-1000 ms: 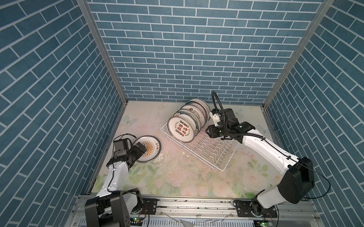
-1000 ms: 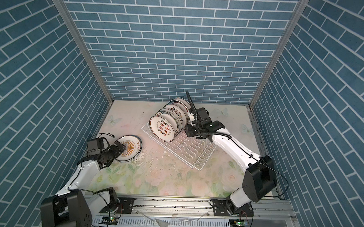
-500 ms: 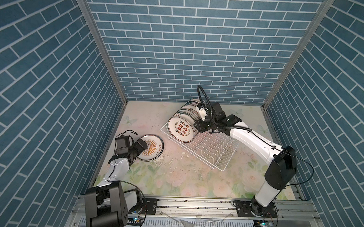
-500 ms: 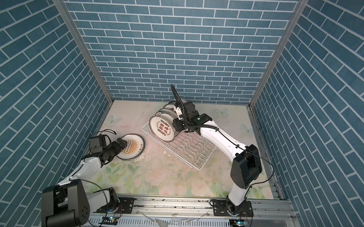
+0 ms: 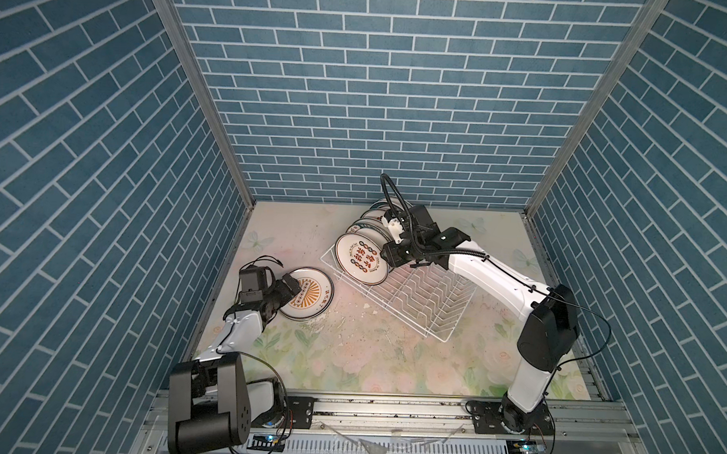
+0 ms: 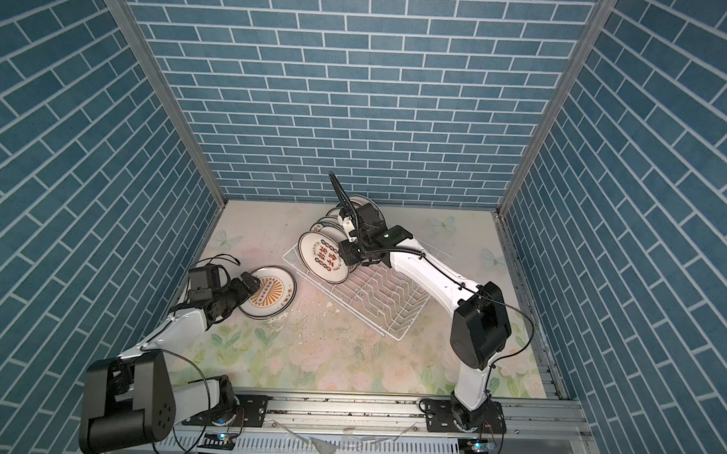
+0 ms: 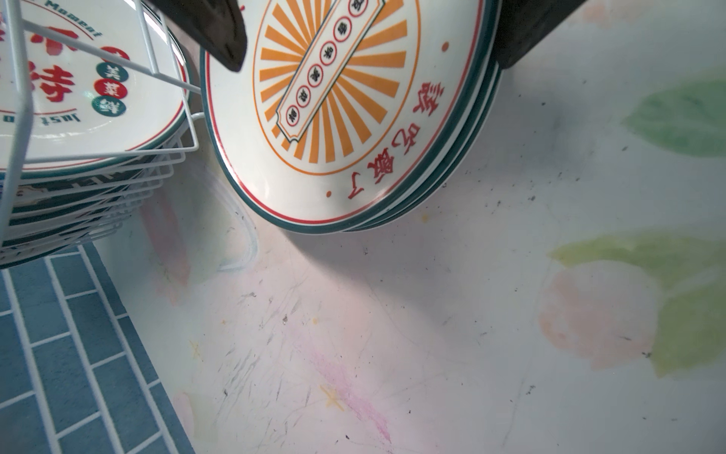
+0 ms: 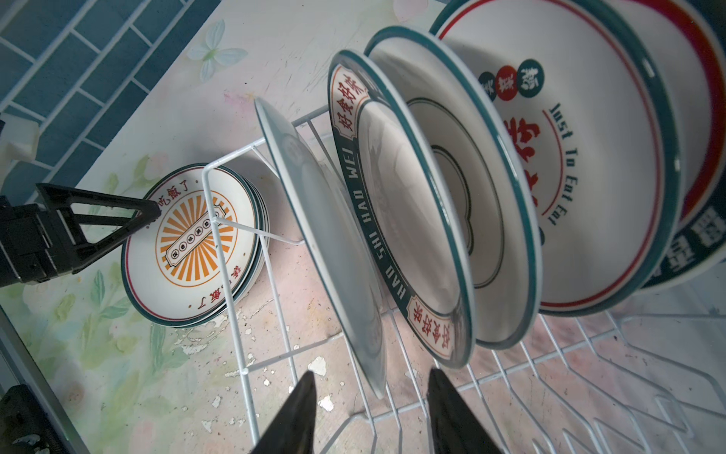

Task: Unload the plates from the dish rack
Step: 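Close the right gripper on the nearest red-text plate in the rack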

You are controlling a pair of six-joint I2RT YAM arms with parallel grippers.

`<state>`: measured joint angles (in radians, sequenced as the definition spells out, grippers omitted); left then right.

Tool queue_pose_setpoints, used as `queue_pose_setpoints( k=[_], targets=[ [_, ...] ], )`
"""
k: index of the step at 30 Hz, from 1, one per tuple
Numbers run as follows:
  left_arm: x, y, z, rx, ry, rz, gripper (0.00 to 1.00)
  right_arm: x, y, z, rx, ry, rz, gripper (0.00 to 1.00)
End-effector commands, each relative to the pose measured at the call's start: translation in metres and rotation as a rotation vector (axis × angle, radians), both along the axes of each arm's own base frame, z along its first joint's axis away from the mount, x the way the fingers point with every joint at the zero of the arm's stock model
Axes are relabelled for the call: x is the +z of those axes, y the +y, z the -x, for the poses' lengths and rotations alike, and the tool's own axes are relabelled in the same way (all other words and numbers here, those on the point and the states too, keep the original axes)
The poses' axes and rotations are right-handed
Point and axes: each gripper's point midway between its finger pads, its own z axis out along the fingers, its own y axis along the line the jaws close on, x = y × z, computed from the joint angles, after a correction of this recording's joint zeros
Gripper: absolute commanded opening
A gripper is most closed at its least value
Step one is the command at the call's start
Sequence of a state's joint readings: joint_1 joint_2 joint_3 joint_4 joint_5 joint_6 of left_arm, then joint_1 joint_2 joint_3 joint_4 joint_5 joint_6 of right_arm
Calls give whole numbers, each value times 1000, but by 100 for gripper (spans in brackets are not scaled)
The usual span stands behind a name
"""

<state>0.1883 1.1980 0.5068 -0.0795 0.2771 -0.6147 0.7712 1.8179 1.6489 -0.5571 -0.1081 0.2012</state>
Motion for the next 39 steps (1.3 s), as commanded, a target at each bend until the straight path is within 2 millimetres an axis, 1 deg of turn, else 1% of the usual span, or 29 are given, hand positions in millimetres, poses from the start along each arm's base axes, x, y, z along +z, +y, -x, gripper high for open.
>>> queue_pose_setpoints(
  k=[1, 7, 11, 16, 20, 24, 29, 33, 37, 39],
  targets=[
    [-5, 0, 15, 1, 74, -17, 99, 7, 16, -1, 53, -23, -2, 47],
    [12, 12, 26, 43, 72, -64, 99, 1, 29, 0, 74, -10, 3, 47],
    [25, 17, 34, 59, 54, -86, 99, -4, 34, -4, 76, -7, 13, 46],
    [39, 13, 39, 45, 40, -76, 99, -15, 44, -11, 89, 10, 28, 40],
    [45, 9, 43, 35, 25, -63, 99, -24, 48, -17, 98, 12, 59, 37],
    [48, 7, 46, 30, 12, -62, 99, -30, 46, -23, 104, -6, 101, 29],
    [48, 1, 45, -10, 2, -53, 99, -38, 44, -26, 119, -35, 144, 15],
    [47, -2, 45, -21, 0, -39, 99, -37, 42, -26, 122, -54, 166, 3],
    [47, -3, 45, -16, -9, -34, 99, -29, 38, -24, 124, -84, 177, 1],
    [48, -4, 45, -15, -16, -27, 99, -20, 37, -21, 129, -105, 181, 0]
  ],
)
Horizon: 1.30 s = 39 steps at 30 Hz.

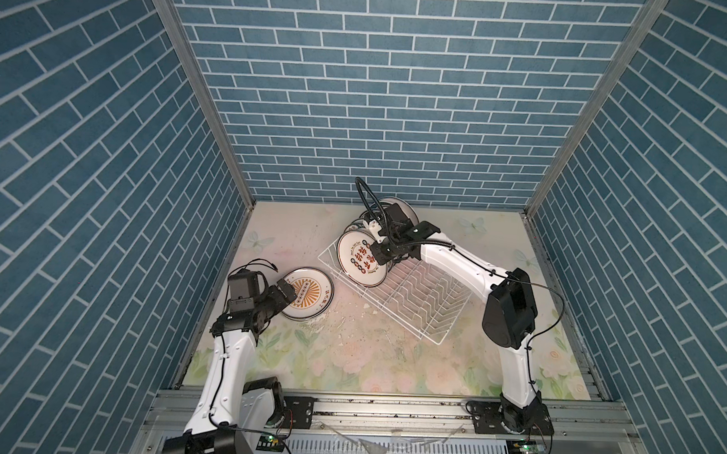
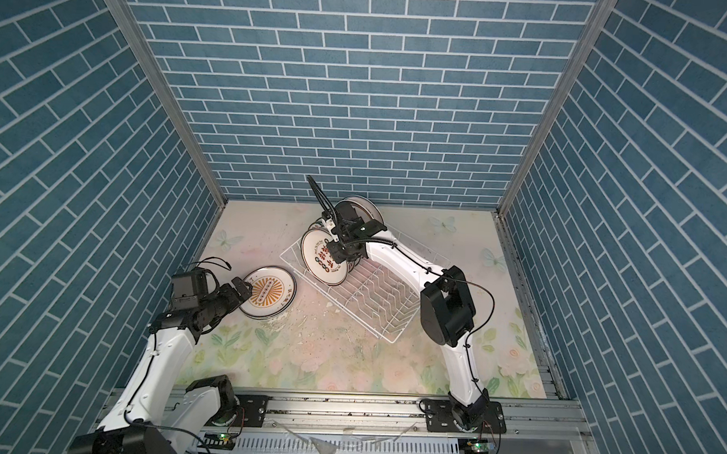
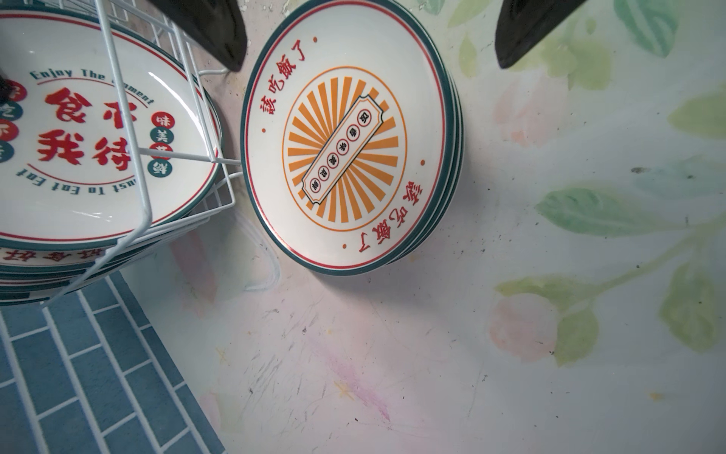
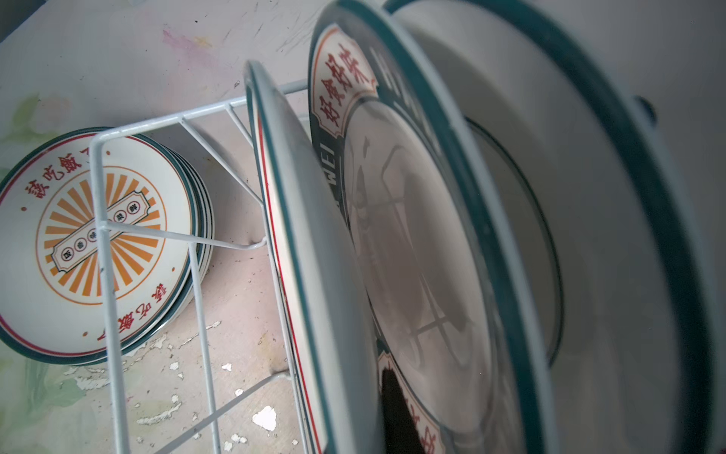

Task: Unload the plates from the dish rack
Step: 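Close the right gripper on the nearest red-text plate in the rack, then lift the red-text plate from the rack toward the left gripper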

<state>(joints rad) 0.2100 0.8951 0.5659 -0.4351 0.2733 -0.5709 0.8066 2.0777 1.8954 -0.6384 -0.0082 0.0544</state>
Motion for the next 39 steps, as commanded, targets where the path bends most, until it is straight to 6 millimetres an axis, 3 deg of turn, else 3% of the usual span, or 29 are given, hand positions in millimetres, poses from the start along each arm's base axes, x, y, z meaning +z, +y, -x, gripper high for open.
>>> queue_pose_setpoints(
  k=[1, 14, 22, 30, 34, 39],
  targets=[
    [0, -2, 2, -7, -12, 11, 99, 27, 2, 12, 54, -50, 2, 0],
    [19, -12, 2, -60, -86, 22, 99, 108, -12, 38, 65, -216, -44, 0],
    [58, -39, -12, -180, -264, 117, 99, 169, -14, 51, -2, -262, -239, 0],
    [114, -60, -37, -269, -516, 257, 100, 184, 3, 28, -158, -190, -540, 0],
    [124, -61, -47, -285, -581, 275, 99, 181, 6, 11, -194, -109, -690, 0],
    [131, -63, -57, -309, -625, 302, 99, 173, 18, 10, -150, 54, -799, 0]
  ],
)
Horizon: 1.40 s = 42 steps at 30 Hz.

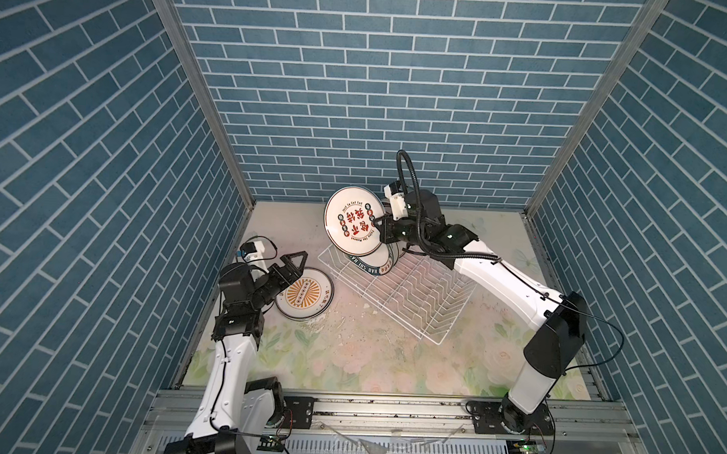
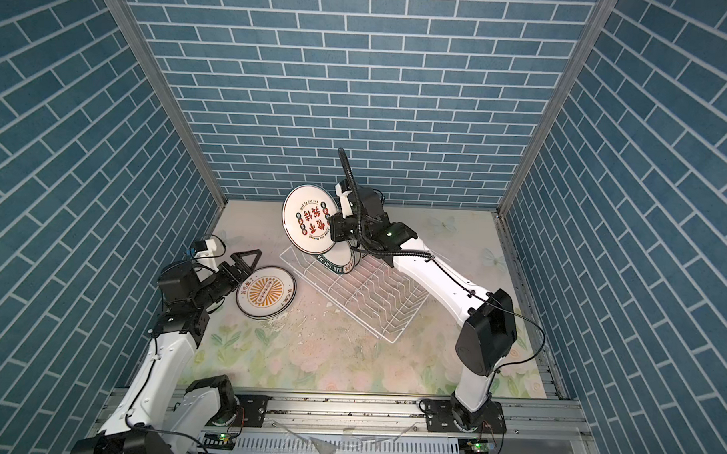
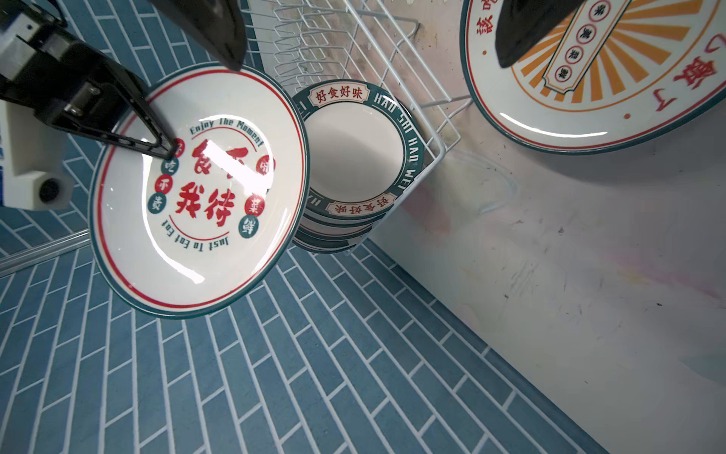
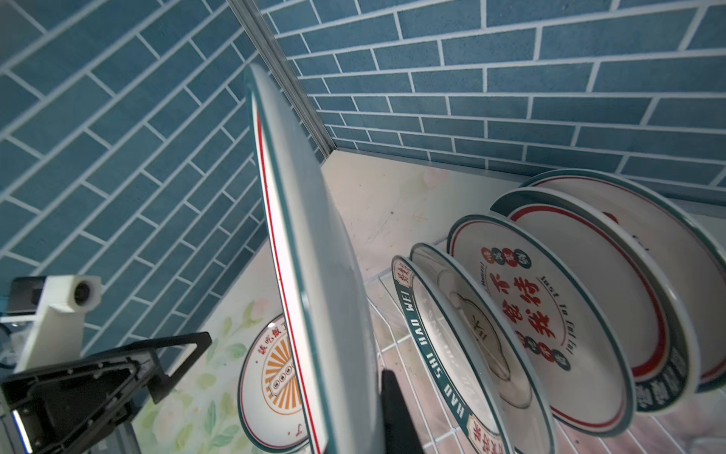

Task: Unload the plates from the dish rack
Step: 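Lift the red-text plate from the rack toward the left gripper, then close the left gripper on the rim of the red-text plate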

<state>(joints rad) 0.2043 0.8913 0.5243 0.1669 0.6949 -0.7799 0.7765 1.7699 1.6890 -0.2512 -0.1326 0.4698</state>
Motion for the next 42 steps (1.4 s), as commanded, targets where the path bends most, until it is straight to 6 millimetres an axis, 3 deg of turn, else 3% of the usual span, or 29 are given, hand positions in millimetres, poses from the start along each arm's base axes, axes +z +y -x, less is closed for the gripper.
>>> queue_pose_setpoints(
  k=[1, 9, 19, 22, 36, 42],
  targets=[
    [20, -7, -6, -45, -99, 27, 99, 23, 22, 3, 78, 69, -211, 0],
    [31, -12, -16, -76, -158, 68, 99, 2, 45, 5, 152, 193, -266, 0],
    [30, -20, -33, -116, -172, 109, 89, -7, 65, 15, 257, 284, -347, 0],
    [26, -22, -38, -131, -170, 126, 82, -4, 67, 20, 289, 295, -364, 0],
    [41, -26, -40, -169, -203, 163, 56, -17, 82, 29, 368, 359, -351, 0],
    [39, -31, -42, -203, -207, 173, 32, -22, 87, 29, 381, 371, -340, 0]
  ],
)
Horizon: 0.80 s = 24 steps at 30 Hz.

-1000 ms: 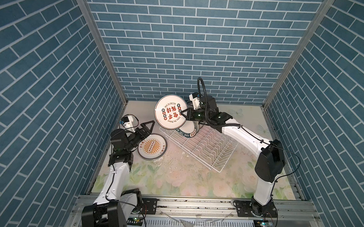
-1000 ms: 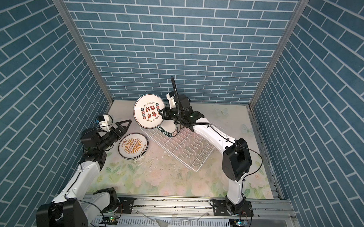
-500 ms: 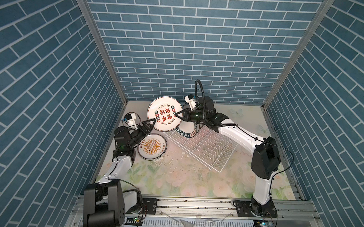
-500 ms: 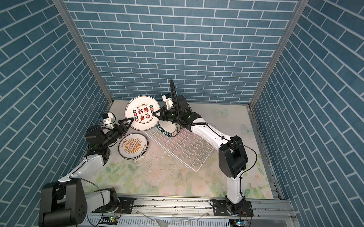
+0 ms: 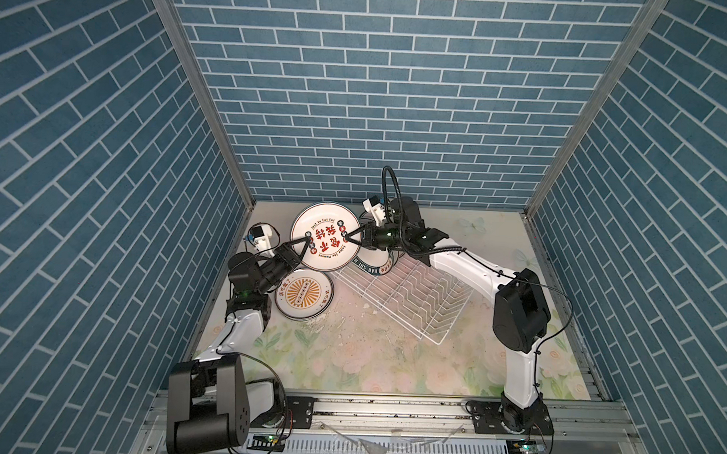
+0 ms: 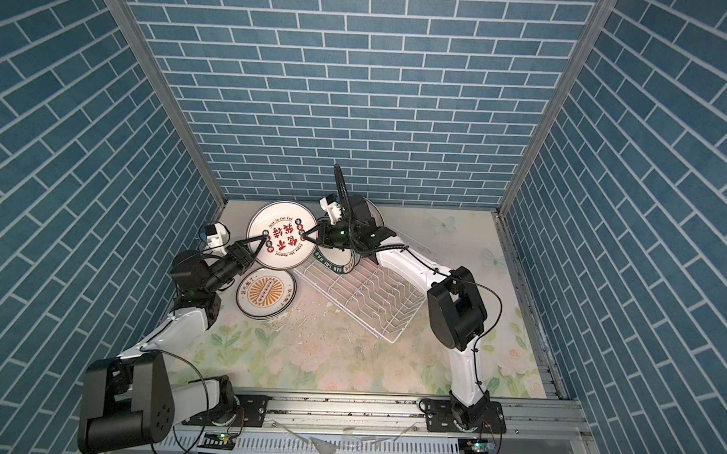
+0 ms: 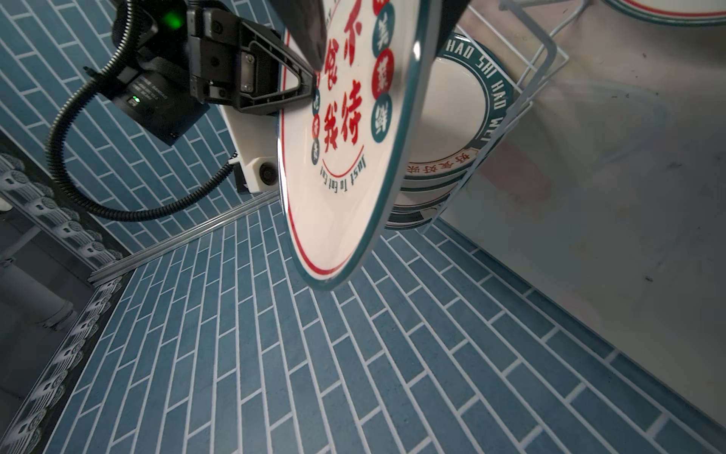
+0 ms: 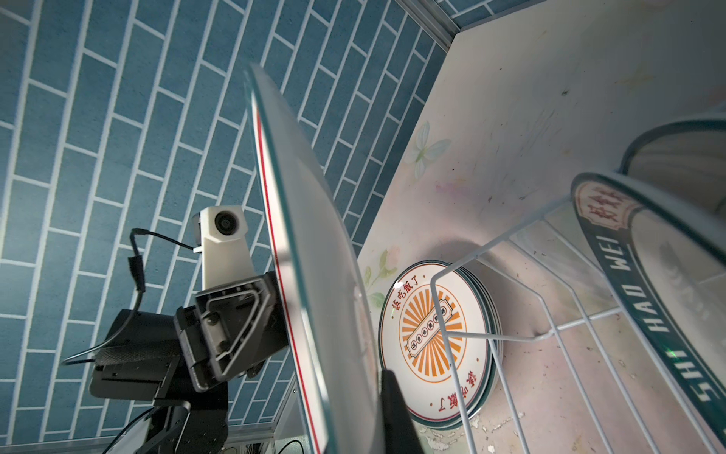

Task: Unload the plates from the dish rack
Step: 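Close the left gripper on the rim of the red-text plate, then open the right gripper while the left gripper pulls the plate away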

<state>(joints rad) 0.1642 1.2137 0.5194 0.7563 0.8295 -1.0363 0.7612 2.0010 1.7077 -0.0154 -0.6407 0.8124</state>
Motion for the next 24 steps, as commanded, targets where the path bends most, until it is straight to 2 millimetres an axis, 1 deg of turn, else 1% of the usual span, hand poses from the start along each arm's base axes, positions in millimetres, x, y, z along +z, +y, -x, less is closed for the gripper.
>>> queue_pose_setpoints(
  k=[1, 3, 6, 8, 11, 13, 14, 15, 17, 19, 21, 23, 24],
  targets=[
    [21, -9, 1, -55, -87, -12, 26, 32, 13, 3, 45, -49, -73, 0],
    [19, -9, -1, -63, -79, -4, 14, 29, 14, 1, 46, -53, -63, 0],
    [17, -9, -4, -67, -69, 4, 10, 28, 15, 0, 49, -62, -55, 0],
    [16, -9, -5, -71, -61, 6, 9, 26, 15, 0, 52, -72, -48, 5],
    [17, -9, -8, -72, -54, 5, 6, 26, 12, -3, 48, -112, -6, 23],
    [18, -5, -12, -61, -40, -1, 3, 25, 5, -8, 26, -148, 52, 37],
    [20, -2, -14, -54, -37, -4, 2, 24, 2, -11, 16, -160, 77, 41],
    [22, 3, -16, -40, -36, -3, 2, 25, -4, -16, -2, -173, 100, 43],
    [26, 13, -21, -10, -27, 1, 1, 27, -15, -22, -28, -186, 129, 52],
    [31, 24, -25, 17, -21, 6, 0, 27, -28, -28, -59, -201, 163, 57],
    [34, 39, -29, 60, -16, 15, 0, 22, -44, -33, -93, -221, 228, 58],
    [28, 60, -32, 121, 17, 30, 0, 18, -60, -34, -124, -253, 307, 59],
    [33, 71, -37, 151, 16, 28, 0, 16, -69, -35, -141, -272, 349, 59]
  ],
)
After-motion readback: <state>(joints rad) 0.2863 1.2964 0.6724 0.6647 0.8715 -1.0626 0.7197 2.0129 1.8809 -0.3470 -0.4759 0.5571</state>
